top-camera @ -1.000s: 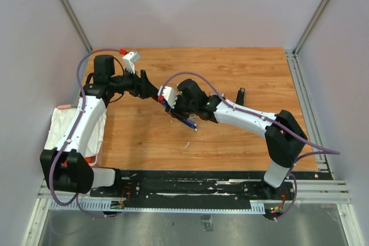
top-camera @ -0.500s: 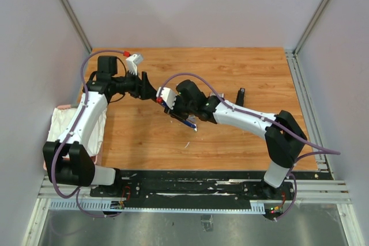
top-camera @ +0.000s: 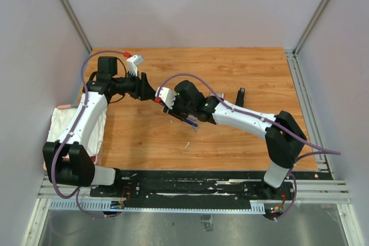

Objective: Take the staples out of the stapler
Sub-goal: Unload the staple at the center of the board.

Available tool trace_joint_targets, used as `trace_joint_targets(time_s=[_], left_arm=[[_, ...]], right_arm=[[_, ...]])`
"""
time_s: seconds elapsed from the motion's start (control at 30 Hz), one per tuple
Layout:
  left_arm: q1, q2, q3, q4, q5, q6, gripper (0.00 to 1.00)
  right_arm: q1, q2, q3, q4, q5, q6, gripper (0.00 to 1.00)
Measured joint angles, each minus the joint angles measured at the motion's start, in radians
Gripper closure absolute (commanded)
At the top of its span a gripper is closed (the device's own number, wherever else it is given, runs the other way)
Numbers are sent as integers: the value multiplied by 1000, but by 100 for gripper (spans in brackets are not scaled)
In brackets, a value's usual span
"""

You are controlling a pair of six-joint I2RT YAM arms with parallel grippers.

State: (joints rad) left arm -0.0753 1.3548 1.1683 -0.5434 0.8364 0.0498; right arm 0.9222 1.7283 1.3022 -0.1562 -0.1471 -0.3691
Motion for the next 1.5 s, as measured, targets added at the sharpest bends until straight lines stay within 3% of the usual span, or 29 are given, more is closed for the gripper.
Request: trace_joint_targets(time_s=[0.2,0.37,0.53,1.03,1.37,1.5], left_arm=[[0,0,0,-26,-11,18,50],[0,0,0,-35,2,7,82],[0,0,0,-37,21,-17,99],[1,-34,27,-76,10,61,100],[0,-79,26,-145,2,212,100],[2,-80,21,-161,4,286,100]], right_arm=[[0,0,0,0,17,-1,72],[0,0,0,0,23,-3,72],[4,5,0,2,37,-4,71],[19,38,71,-37,58,-2,66],[32,52,79,-33,-11,26,40],[32,52,79,-35,-45,27,37]])
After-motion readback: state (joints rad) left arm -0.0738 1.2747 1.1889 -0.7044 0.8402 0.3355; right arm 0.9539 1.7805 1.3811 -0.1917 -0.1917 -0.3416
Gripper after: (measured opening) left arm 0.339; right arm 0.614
